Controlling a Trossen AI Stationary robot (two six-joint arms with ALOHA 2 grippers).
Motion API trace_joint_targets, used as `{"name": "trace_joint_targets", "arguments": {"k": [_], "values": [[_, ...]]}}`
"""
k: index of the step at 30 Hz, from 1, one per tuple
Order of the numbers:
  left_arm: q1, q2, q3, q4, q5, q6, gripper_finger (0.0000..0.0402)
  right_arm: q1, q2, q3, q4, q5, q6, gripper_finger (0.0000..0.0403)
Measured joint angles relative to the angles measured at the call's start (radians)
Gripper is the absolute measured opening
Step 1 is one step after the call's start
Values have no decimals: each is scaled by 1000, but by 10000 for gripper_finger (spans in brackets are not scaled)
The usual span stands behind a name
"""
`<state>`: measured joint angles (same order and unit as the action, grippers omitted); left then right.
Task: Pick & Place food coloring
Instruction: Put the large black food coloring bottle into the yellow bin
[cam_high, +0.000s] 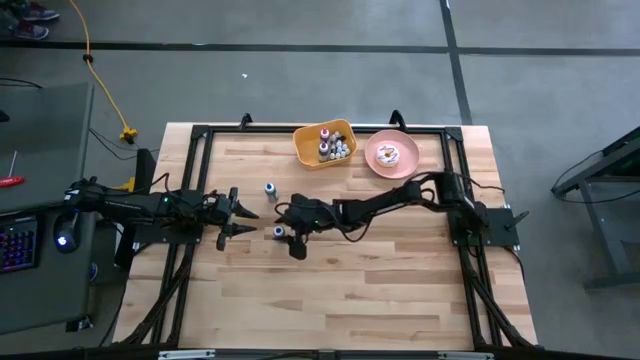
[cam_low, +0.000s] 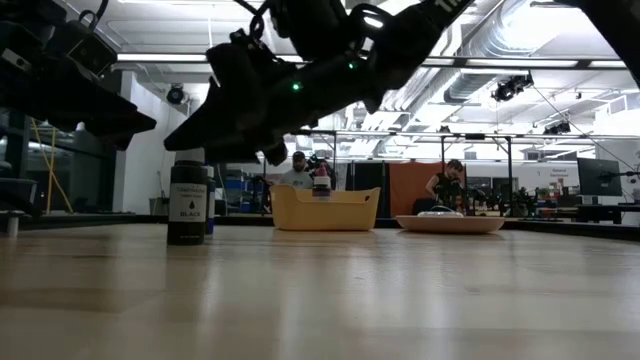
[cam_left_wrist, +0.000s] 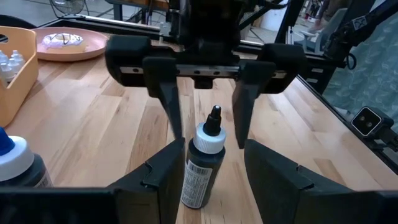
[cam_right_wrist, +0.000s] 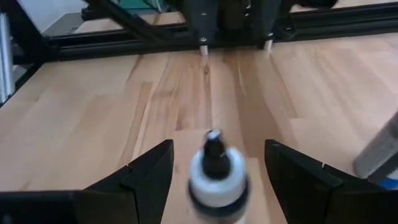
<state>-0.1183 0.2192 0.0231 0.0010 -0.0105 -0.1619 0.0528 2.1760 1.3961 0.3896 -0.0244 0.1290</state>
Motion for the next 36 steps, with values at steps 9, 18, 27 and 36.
{"name": "trace_joint_targets", "arguments": {"k": [9, 18, 27, 36], "values": [[0, 0, 0, 0, 0, 0, 163, 6, 5, 12, -70, -37, 12, 240], [0, 0, 0, 0, 0, 0, 163, 8, 5, 11, -69, -45, 24, 227], [0, 0, 0, 0, 0, 0, 163, 8, 5, 11, -63, -33, 21, 223], [0, 0, 0, 0, 0, 0, 163, 11, 5, 11, -44, -12, 20, 207]]}}
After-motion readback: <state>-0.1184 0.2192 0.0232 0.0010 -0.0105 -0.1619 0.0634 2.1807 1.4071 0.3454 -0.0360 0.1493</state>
